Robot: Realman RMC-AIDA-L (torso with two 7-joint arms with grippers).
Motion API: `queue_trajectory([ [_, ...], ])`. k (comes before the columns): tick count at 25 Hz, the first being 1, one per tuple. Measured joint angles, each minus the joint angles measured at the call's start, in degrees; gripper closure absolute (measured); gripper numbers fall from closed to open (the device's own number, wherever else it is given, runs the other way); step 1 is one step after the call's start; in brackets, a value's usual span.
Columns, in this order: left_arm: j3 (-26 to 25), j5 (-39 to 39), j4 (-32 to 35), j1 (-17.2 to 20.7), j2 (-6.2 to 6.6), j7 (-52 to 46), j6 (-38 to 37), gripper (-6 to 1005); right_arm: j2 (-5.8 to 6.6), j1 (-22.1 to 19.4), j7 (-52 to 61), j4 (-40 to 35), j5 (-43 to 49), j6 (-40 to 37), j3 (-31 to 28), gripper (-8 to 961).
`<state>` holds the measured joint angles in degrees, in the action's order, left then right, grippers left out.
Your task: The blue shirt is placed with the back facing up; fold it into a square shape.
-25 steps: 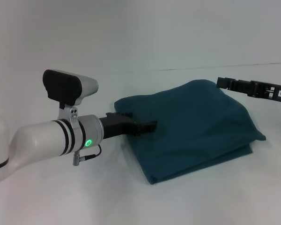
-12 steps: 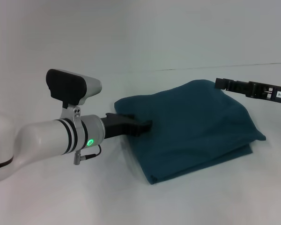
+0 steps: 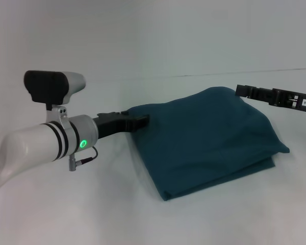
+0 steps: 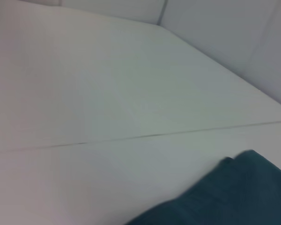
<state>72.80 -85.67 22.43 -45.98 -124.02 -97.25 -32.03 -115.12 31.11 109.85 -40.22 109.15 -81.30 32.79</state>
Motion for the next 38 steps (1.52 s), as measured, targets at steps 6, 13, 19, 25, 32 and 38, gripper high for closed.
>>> queue_trajectory([
  [6, 0.12, -0.16, -0.69, 0.01, 0.02, -1.34, 1.82, 247, -0.06, -0.08, -0.18, 0.06, 0.0, 0.8, 0.55, 502],
  [13, 2.37, -0.19, -1.62, -0.28, -0.3, -1.35, 2.59, 86, -0.34, 0.0, -0.29, 0.16, 0.01, 1.01, 0.99, 501],
  [19, 3.82, -0.07, -1.72, -0.38, -0.51, -1.41, 2.63, 87, -0.51, 0.23, -0.32, 0.16, 0.05, 1.58, 1.99, 501],
  [25, 5.85, 0.3, -1.71, -0.75, -0.7, -1.43, 2.25, 88, -0.62, 0.52, -0.34, 0.14, 0.09, 1.68, 2.02, 501],
  [32, 8.91, 0.34, -1.77, -1.52, -0.7, -1.62, 2.09, 90, -0.61, 0.56, -0.34, 0.14, 0.1, 1.68, 2.1, 502],
  [38, 11.11, 0.34, -1.6, -1.93, -0.7, -1.63, 2.06, 94, -0.64, 0.53, -0.34, 0.14, 0.1, 1.92, 2.1, 502],
])
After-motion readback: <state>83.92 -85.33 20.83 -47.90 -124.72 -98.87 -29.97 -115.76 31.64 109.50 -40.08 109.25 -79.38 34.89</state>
